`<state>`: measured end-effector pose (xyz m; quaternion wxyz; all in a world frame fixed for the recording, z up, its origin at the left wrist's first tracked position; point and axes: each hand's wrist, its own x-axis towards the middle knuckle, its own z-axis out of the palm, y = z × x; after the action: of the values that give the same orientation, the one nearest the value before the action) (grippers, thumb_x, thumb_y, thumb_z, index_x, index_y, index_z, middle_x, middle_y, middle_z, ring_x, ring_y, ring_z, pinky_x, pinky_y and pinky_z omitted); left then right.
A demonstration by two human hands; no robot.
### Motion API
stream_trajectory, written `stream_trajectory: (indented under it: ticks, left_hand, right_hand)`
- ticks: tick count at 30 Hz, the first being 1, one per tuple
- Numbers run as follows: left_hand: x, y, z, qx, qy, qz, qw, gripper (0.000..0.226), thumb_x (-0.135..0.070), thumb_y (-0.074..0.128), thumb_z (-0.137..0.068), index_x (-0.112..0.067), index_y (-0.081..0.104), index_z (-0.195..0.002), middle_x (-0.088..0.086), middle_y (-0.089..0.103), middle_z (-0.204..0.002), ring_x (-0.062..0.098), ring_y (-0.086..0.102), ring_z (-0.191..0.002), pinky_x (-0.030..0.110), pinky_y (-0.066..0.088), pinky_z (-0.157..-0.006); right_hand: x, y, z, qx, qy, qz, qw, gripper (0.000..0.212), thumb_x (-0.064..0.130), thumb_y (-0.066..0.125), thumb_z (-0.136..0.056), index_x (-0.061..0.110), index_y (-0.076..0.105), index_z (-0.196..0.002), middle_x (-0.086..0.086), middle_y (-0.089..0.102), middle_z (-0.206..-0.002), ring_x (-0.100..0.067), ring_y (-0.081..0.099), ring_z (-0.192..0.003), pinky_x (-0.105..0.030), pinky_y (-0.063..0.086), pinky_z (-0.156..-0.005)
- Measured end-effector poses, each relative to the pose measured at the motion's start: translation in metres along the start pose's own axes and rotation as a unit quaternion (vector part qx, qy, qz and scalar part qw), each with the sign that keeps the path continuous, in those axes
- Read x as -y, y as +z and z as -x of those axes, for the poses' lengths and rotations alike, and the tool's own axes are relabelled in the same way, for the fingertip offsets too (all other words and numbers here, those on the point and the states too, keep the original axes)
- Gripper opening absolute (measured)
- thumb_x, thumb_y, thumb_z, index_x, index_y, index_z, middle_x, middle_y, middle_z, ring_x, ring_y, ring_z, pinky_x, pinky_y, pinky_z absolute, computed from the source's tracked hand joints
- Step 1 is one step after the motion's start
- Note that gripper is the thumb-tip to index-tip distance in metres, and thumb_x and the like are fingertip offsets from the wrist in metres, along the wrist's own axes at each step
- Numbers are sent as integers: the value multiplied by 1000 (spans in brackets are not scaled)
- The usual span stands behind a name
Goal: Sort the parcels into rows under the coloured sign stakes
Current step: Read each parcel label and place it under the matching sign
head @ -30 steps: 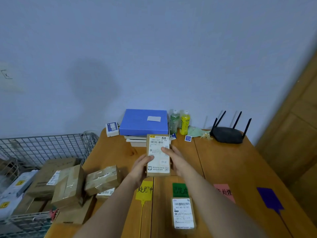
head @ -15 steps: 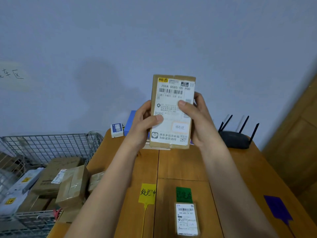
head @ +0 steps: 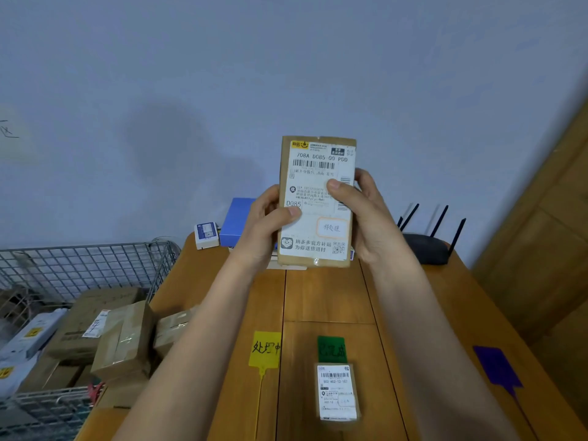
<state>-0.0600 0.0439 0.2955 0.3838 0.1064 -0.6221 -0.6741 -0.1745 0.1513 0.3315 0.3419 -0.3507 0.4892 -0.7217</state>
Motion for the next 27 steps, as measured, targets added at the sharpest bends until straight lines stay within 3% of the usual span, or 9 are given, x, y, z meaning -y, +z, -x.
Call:
stream_trajectory:
  ticks: [2,5,8,12,17,22,27]
  left_hand:
    - [24,-8,1,-29,-60,-9,998,53,-33,65,-56,-9,61,-103,11,70,-103,31,67,-95,41,53,-78]
    - [71,-25,15,-60,-161,-28,985,72,-39,66,-58,2,58,-116,21,68,-111,40,64,-102,48,51,-85]
    - [119,-41,45,-80,-252,-45,963,63,-40,63,-66,2,60,-113,18,70,-103,39,64,-101,40,54,-77]
    - [167,-60,89,-103,-350,-33,930,55,-39,61,-69,-3,64,-111,21,71,-104,39,66,-97,38,54,-70]
    - [204,-68,124,-98,-415,-28,904,61,-45,64,-67,-9,62,-116,14,73,-104,33,69,-96,35,54,-66]
    - [222,-48,123,-54,-423,-30,904,61,-50,66,-62,-11,65,-109,15,72,-106,38,66,-102,42,50,-78]
    - [237,-4,118,1,-432,-26,901,65,-50,67,-61,-11,63,-112,13,74,-103,33,69,-98,44,54,-83]
  right_hand:
    - [-26,-6,-12,-23,45,10,999,38,26,70,-69,20,55,-104,-12,66,-113,-28,68,-96,-56,50,-91]
    - [-82,-16,-23,-37,139,29,989,48,29,72,-72,14,57,-115,-14,66,-120,-31,66,-106,-57,47,-96]
    - [-141,-27,-13,-44,245,53,967,49,31,71,-77,15,56,-121,-10,70,-115,-29,67,-104,-54,49,-95]
    - [-198,-33,21,-47,328,69,941,32,33,70,-79,19,65,-108,-6,73,-105,-24,68,-96,-43,55,-87]
    - [-227,-34,58,-94,339,92,932,27,33,68,-82,15,70,-103,-8,74,-100,-20,70,-83,-26,53,-65]
    - [-230,-52,78,-159,312,114,930,28,32,65,-85,12,69,-104,-8,74,-98,-16,71,-77,-21,52,-57]
    - [-218,-93,100,-212,289,108,927,20,26,64,-87,10,70,-95,0,75,-76,-8,72,-60,-20,55,-53]
